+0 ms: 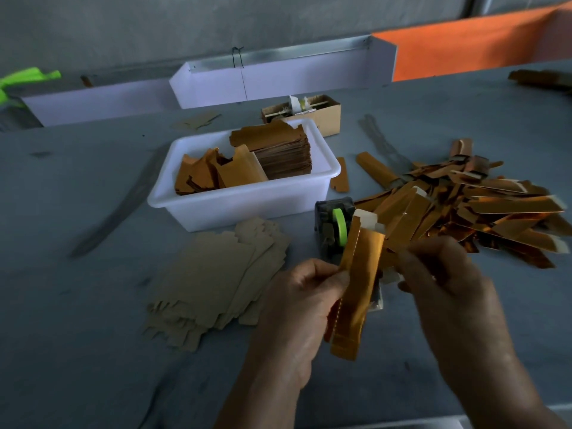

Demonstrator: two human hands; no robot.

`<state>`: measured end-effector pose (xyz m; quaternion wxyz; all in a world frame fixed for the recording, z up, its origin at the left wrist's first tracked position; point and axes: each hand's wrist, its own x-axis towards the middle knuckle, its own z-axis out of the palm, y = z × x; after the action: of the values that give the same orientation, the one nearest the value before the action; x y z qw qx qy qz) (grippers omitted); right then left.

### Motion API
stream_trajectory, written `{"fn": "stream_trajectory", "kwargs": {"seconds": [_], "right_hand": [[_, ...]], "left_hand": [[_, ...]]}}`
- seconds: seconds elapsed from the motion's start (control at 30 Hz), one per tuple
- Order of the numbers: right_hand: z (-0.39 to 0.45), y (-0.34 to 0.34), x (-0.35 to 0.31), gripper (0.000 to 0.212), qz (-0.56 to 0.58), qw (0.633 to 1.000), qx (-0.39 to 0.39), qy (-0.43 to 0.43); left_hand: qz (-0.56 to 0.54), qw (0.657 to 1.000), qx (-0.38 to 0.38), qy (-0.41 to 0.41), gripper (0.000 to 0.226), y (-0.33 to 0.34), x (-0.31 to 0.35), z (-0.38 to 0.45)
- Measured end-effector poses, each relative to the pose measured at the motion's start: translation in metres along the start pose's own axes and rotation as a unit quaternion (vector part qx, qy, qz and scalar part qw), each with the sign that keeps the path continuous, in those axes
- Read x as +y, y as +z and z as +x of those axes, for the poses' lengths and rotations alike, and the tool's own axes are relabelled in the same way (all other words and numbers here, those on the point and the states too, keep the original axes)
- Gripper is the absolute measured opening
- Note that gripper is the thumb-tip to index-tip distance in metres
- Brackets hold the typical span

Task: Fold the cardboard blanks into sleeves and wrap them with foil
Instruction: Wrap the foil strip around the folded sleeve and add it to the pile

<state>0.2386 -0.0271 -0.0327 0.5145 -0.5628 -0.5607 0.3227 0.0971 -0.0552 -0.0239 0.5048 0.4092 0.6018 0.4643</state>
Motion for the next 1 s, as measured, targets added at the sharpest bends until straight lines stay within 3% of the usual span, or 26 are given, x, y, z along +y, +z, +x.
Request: {"fn": "stream_trajectory", "kwargs": {"seconds": [0.13, 0.23, 0.3, 0.6, 1.0], "right_hand": [[0.007, -0.016, -0.02, 0.011, 0.091, 0.988, -0.122, 0.036], [0.005, -0.016, -0.028, 0.016, 0.091, 0.971, -0.222, 0.017], [0.003, -0.012, -0.028, 0.026, 0.064, 0.967, -0.246, -0.009], [0.002, -0.007, -0.028, 0.024, -0.08, 0.964, -0.241, -0.075], [0.004, -0.005, -0.027, 0.025, -0.129, 0.964, -0.224, -0.06]], "left_hand": [[-0.015, 1.0, 0.02, 0.017, 0.012, -0.003, 0.003, -0.002], [-0.026, 0.999, 0.014, 0.011, 0.01, -0.003, 0.005, -0.002], [-0.048, 0.999, 0.009, -0.001, 0.009, -0.002, 0.006, -0.004], [-0.074, 0.997, -0.013, -0.003, 0.011, -0.002, 0.007, -0.009], [-0.068, 0.997, -0.046, -0.015, 0.027, -0.005, 0.005, -0.008]]}}
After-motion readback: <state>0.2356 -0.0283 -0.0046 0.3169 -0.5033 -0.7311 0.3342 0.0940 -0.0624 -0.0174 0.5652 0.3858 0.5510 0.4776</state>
